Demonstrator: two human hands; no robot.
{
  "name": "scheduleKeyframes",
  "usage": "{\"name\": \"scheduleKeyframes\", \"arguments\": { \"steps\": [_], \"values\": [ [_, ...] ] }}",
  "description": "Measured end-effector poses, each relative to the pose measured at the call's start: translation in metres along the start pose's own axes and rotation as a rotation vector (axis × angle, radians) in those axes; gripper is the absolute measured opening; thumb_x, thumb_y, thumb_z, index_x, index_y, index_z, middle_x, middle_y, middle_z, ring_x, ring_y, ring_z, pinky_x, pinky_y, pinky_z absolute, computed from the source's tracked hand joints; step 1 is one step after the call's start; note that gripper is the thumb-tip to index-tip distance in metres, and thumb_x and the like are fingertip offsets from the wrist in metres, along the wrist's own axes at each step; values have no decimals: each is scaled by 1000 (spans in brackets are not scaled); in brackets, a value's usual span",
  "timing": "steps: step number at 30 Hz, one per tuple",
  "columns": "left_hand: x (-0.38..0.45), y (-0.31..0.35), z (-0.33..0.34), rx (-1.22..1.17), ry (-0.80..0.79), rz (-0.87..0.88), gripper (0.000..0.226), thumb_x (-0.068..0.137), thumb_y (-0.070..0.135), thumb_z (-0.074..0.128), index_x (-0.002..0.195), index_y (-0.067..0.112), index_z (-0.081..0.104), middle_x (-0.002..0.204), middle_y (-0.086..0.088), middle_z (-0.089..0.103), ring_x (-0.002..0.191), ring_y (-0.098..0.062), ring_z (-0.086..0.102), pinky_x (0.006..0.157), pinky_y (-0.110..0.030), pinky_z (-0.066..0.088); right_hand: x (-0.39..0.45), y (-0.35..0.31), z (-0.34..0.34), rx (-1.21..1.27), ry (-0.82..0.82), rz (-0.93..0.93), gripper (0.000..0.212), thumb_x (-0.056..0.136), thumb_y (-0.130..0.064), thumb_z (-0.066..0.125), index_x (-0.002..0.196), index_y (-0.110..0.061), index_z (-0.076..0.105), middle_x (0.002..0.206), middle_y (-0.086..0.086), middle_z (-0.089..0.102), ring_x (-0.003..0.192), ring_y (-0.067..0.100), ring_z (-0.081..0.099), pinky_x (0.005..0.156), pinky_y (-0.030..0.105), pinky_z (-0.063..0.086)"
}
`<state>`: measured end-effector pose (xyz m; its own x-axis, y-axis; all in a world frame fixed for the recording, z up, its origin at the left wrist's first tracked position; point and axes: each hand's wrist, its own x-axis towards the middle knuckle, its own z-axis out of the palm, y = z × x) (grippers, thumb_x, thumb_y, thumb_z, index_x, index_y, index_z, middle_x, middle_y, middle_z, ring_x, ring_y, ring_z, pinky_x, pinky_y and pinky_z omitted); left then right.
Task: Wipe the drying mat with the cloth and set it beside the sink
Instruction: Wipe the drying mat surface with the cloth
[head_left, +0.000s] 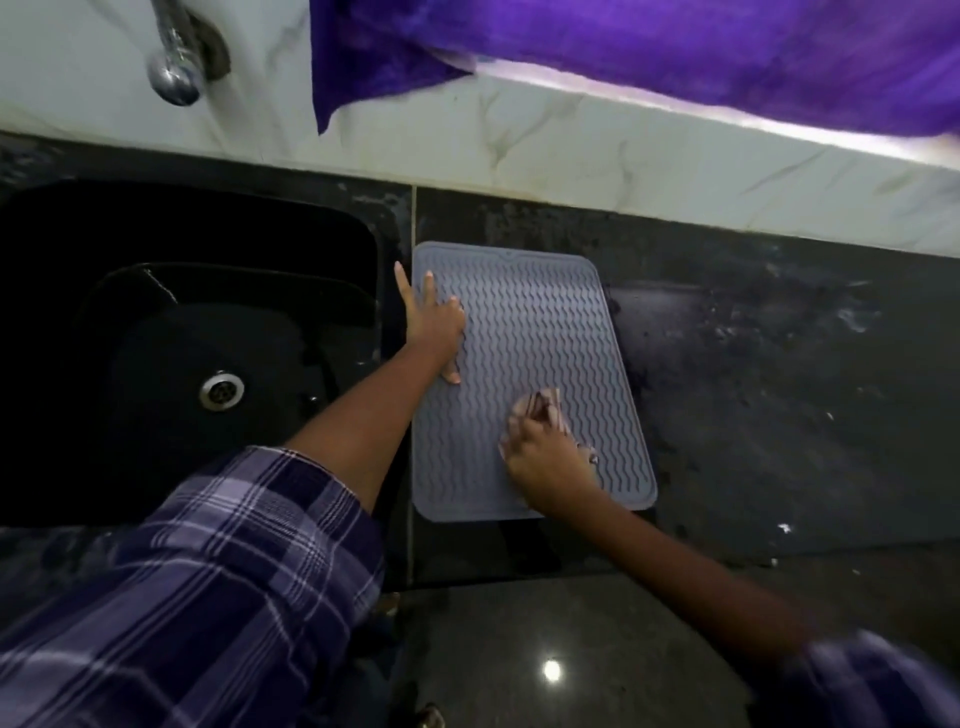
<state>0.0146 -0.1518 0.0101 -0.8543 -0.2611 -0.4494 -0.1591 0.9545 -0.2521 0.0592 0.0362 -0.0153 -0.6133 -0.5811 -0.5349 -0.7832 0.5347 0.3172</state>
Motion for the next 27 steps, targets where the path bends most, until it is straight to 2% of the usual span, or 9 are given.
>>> {"name": "scheduleKeyframes", "arguments": {
  "steps": [1,3,6,8,11,16,19,22,27],
  "values": [
    [-7,1,2,10,32,-8,104,65,67,71,147,19,32,159,-5,21,148,-41,-9,106,-77,-4,-13,6,-9,19,-113,-72,40,91,-20,52,127,-2,53,137,22,48,130,36,42,106,49,40],
    [-22,7,4,31,68,-25,104,65,65,72,148,18,30,159,-7,21,147,-41,-10,106,-77,-4,-9,28,-36,109,-44,-185,31,90,-30,56,108,-6,64,112,14,64,109,27,59,93,38,47],
    [-42,19,14,81,-21,-47,115,58,70,73,150,20,26,162,-8,11,146,-41,-15,103,-78,-9,33,56,-80,304,32,-57,30,91,-35,56,98,-7,63,92,9,61,91,22,58,77,32,43],
    [-54,27,26,97,-51,-46,122,58,69,74,153,21,14,162,-5,6,147,-40,-14,102,-79,-11,60,45,-85,237,174,46,24,93,-25,53,104,-7,64,102,15,63,105,29,57,85,37,46],
    [-63,28,38,34,18,-61,114,59,63,78,150,21,25,159,0,21,148,-41,-7,100,-81,-9,65,8,-53,32,179,64,30,93,-15,47,118,-3,60,124,16,60,124,34,46,108,44,37],
    [-70,20,41,-51,52,-87,110,59,66,75,148,19,30,156,-3,25,147,-42,-6,99,-80,-9,-21,-26,19,-79,203,-102,63,81,-15,62,138,-4,39,143,25,33,137,42,24,111,63,22],
    [-75,18,42,-101,57,-110,106,63,66,72,148,18,30,154,-4,28,147,-42,-6,101,-80,-7,-59,-17,24,121,100,-231,48,84,-24,62,128,-9,51,136,18,47,124,31,45,101,44,43],
    [-79,20,42,-97,64,-121,103,66,65,70,148,17,30,153,-5,29,148,-42,-5,103,-79,-5,-35,18,-22,367,174,-139,34,93,-38,51,112,-13,64,113,11,62,109,24,54,91,36,43],
    [-77,22,42,-52,48,-149,107,64,68,70,149,18,28,154,-4,28,148,-41,-5,103,-78,-6,15,-11,-30,122,277,43,34,93,-16,50,124,-4,57,128,17,54,124,32,43,101,41,41]
  ]
}}
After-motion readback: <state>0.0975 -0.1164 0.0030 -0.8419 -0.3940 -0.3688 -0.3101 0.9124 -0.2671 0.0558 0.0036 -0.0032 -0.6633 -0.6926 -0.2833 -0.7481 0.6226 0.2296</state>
